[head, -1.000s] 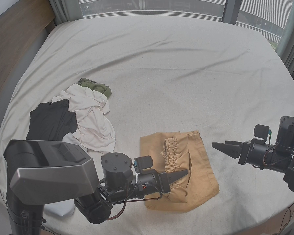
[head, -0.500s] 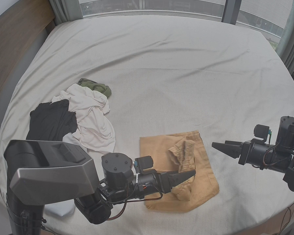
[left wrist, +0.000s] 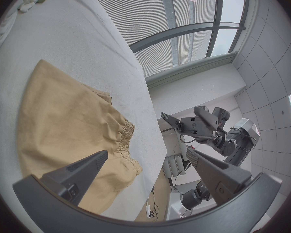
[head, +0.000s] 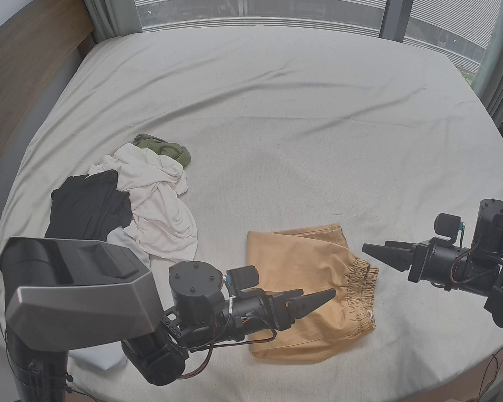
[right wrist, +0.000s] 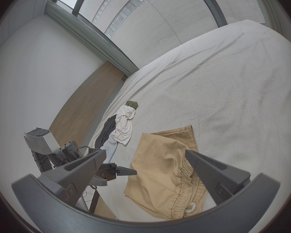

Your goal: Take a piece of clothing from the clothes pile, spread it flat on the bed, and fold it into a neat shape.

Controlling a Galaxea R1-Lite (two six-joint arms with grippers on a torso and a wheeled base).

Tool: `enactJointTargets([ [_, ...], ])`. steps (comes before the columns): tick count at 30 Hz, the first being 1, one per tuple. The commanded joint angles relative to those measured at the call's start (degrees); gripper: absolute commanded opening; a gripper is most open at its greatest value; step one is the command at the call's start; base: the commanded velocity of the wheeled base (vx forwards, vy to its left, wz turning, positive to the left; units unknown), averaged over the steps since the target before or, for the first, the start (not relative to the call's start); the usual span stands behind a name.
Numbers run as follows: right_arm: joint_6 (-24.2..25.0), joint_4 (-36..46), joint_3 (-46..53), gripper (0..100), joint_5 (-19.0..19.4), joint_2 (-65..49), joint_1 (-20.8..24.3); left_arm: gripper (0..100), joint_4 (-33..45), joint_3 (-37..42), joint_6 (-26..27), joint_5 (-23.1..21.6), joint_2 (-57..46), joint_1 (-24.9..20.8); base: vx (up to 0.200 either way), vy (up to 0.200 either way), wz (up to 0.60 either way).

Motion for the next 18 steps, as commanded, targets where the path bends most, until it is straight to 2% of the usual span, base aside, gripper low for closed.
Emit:
enactJointTargets([
  [1, -0.10, -0.02, 0.20, 100, 0.03, 0.05, 0.11, 100, -0.01, 4.80, 0.57, 0.21, -7.32, 2.00, 0.000, 0.000, 0.00],
  [3, -0.10, -0.02, 0.29, 100, -0.06, 0.05, 0.19, 100, -0.10, 6.21, 0.83, 0.21, -9.34, 2.96, 0.000, 0.000, 0.00],
  [12, 0.07, -0.02, 0.47, 100, -0.15, 0.23, 0.63, 100, -0.10, 16.49, 2.76, -1.99, -24.98, 15.80, 0.000, 0.000, 0.00],
  [15, 0.07, -0.02, 0.55, 100, -0.15, 0.31, 0.63, 100, -0.10, 17.64, 2.68, -3.48, -26.48, 17.64, 0.000, 0.000, 0.00],
  [18, 0.25, 0.07, 0.90, 100, -0.24, 0.31, 0.63, 100, -0.10, 19.22, 5.66, -4.45, -27.00, 19.49, 0.000, 0.000, 0.00],
])
